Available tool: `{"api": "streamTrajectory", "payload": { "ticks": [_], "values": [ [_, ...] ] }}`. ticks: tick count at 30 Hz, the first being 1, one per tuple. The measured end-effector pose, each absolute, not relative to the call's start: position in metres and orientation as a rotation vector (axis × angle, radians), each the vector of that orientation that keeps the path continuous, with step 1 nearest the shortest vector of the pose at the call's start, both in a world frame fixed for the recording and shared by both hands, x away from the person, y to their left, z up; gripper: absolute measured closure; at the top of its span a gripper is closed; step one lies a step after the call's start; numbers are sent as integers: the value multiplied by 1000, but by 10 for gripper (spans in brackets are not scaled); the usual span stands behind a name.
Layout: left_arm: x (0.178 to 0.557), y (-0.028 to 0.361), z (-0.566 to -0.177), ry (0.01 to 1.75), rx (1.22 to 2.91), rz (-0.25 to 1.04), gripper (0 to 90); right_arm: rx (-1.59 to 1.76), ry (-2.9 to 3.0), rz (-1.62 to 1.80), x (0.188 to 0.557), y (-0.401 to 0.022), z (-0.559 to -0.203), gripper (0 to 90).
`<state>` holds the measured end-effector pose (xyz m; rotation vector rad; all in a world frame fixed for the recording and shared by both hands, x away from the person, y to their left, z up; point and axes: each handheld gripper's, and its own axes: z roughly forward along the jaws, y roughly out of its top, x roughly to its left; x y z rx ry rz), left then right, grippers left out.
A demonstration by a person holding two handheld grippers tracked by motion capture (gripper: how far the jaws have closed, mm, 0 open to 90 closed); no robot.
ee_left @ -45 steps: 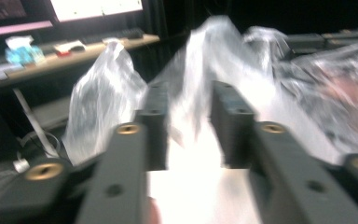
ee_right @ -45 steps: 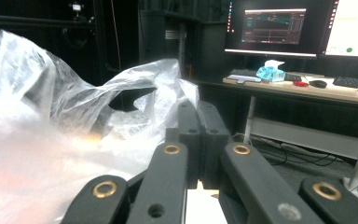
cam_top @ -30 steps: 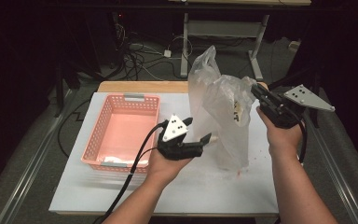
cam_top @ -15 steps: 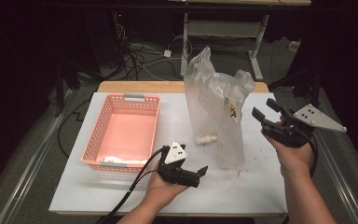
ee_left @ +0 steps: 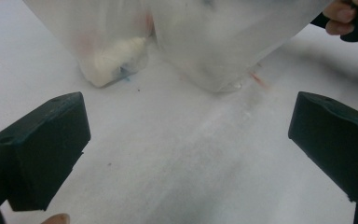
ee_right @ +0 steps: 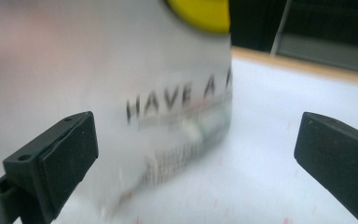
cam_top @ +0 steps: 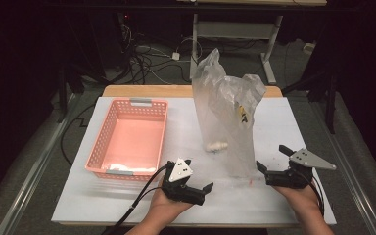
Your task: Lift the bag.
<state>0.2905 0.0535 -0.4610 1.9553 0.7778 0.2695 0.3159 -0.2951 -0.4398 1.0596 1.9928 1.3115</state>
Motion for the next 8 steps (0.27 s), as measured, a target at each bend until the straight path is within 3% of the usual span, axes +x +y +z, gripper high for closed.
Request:
{"api": "streamTrajectory", "payload": {
  "ticks": [8],
  "values": [
    [288, 53, -473, 783, 1993, 289, 0, 1102, 1980, 1326, 308, -300, -458, 0]
  ]
}}
